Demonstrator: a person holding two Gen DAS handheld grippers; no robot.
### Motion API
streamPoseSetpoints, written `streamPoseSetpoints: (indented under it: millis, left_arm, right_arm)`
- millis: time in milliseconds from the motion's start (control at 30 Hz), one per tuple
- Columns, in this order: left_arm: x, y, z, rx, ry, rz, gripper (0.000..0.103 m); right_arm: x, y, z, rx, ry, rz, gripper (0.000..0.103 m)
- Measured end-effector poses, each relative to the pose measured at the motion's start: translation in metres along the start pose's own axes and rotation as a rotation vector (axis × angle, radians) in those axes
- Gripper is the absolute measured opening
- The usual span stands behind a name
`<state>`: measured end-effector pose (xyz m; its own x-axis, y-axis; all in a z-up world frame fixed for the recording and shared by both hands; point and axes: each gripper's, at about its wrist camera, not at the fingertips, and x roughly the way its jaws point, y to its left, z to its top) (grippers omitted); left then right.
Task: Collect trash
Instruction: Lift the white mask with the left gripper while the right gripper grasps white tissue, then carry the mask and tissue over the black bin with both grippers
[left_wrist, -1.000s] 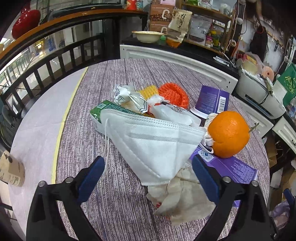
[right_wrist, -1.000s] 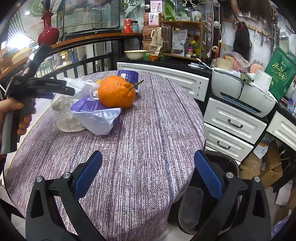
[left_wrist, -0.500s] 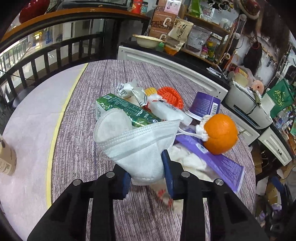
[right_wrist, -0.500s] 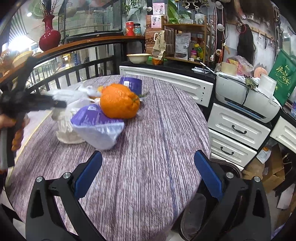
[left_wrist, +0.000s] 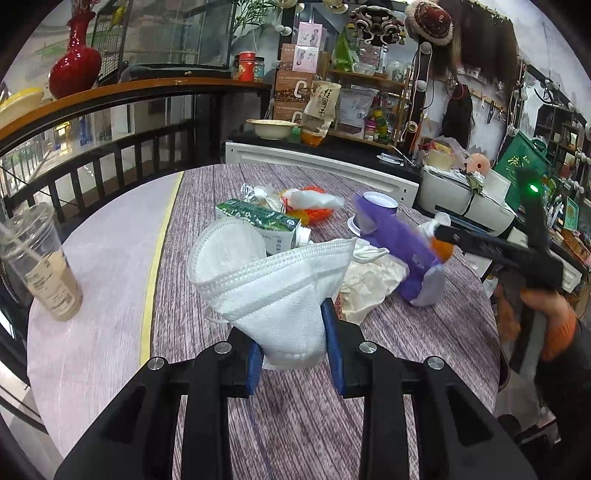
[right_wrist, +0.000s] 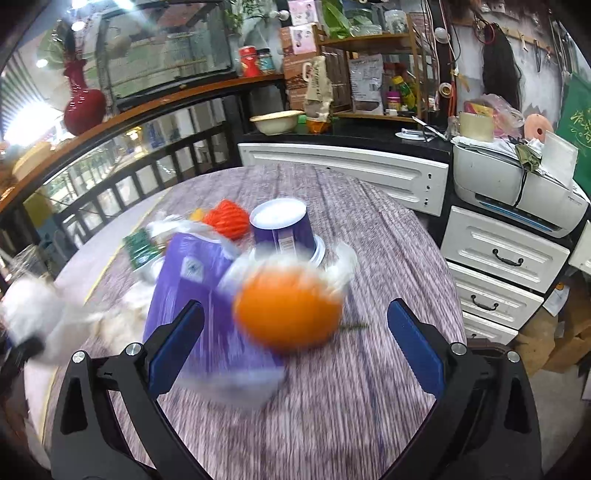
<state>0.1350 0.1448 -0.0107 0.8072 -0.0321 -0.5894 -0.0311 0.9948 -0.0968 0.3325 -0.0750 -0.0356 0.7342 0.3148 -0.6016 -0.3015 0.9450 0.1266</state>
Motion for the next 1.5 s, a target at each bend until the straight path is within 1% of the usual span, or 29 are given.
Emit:
streamPoseSetpoints:
  millis: [33,100,133,200,267,300,333,433,500,533,633,733,767,800,867,933,967,1033,1067,1100,1267,1500]
  left_arm:
    - [-0.001,0.000,-0.004,0.002,-0.001,0.006,0.029]
    - [-0.006,0.005,-0.011,-0.012,0.000,-0.008,0.029]
    - [-0.007,0.008,-0.013,-0.020,0.001,-0.018,0.029]
    - [-0.010,0.012,-0.020,-0.027,-0.008,-0.012,0.029]
    - [-0.012,0.015,-0.023,-0.035,-0.019,-0.014,0.029]
    - [-0.012,0.015,-0.023,-0.039,-0.024,-0.022,0.029]
    - [-0.013,0.014,-0.027,-0.034,-0.027,-0.027,0.029]
    - [-0.015,0.008,-0.031,-0.003,-0.046,-0.011,0.029]
    - [-0.014,0.006,-0.033,-0.001,-0.046,-0.027,0.029]
    - [-0.013,0.006,-0.033,-0.004,-0.043,-0.034,0.029]
    - [-0.013,0.008,-0.035,-0.010,-0.039,-0.040,0.029]
    - [-0.013,0.009,-0.034,-0.017,-0.041,-0.042,0.029]
    - [-0.013,0.010,-0.033,-0.018,-0.040,-0.043,0.029]
    - [-0.013,0.009,-0.036,-0.018,-0.040,-0.043,0.029]
    - [-0.014,0.009,-0.037,-0.019,-0.039,-0.045,0.029]
    - [-0.014,0.007,-0.038,-0.015,-0.037,-0.046,0.029]
    - [-0.013,0.006,-0.039,-0.013,-0.036,-0.047,0.029]
    - [-0.013,0.005,-0.040,-0.010,-0.033,-0.051,0.029]
    - [-0.013,0.004,-0.040,-0.009,-0.031,-0.053,0.029]
    - [-0.012,0.003,-0.040,-0.007,-0.027,-0.056,0.029]
    - [-0.012,-0.004,-0.040,0.004,-0.021,-0.062,0.029]
    - [-0.019,-0.025,-0.036,0.048,-0.037,-0.081,0.029]
  right_arm:
    - [0.006,-0.001,0.002,0.001,0.008,-0.019,0.098]
    - [0.019,-0.004,0.004,0.015,0.032,-0.046,0.098]
    - [0.025,-0.005,0.004,0.019,0.051,-0.043,0.098]
    - [0.031,-0.011,0.001,0.054,0.077,-0.023,0.098]
    - [0.027,-0.014,-0.003,0.091,0.065,-0.018,0.098]
    - [0.025,-0.014,-0.005,0.089,0.059,-0.020,0.098]
    - [0.021,-0.013,-0.007,0.080,0.058,-0.022,0.098]
    - [0.010,-0.007,-0.013,0.031,0.044,-0.028,0.098]
    - [0.009,0.000,-0.016,-0.032,0.054,-0.039,0.098]
    - [0.007,0.003,-0.018,-0.057,0.047,-0.058,0.098]
    - [-0.004,0.002,-0.022,-0.087,-0.010,-0.106,0.098]
    - [-0.014,0.000,-0.023,-0.106,-0.050,-0.123,0.098]
    - [-0.015,0.001,-0.023,-0.117,-0.051,-0.118,0.095]
    - [-0.015,0.003,-0.023,-0.137,-0.040,-0.115,0.087]
    - [-0.010,0.005,-0.025,-0.156,-0.002,-0.141,0.077]
    - [-0.006,0.002,-0.032,-0.121,0.040,-0.116,0.075]
    - [-0.005,0.001,-0.036,-0.107,0.043,-0.122,0.075]
    - [-0.005,0.001,-0.043,-0.112,0.032,-0.156,0.069]
    - [-0.004,0.002,-0.045,-0.110,0.033,-0.154,0.050]
    - [-0.004,0.001,-0.047,-0.097,0.036,-0.137,0.029]
    - [-0.014,-0.001,-0.041,-0.061,0.009,-0.102,0.022]
    - [-0.047,-0.008,-0.036,-0.033,-0.063,-0.058,0.021]
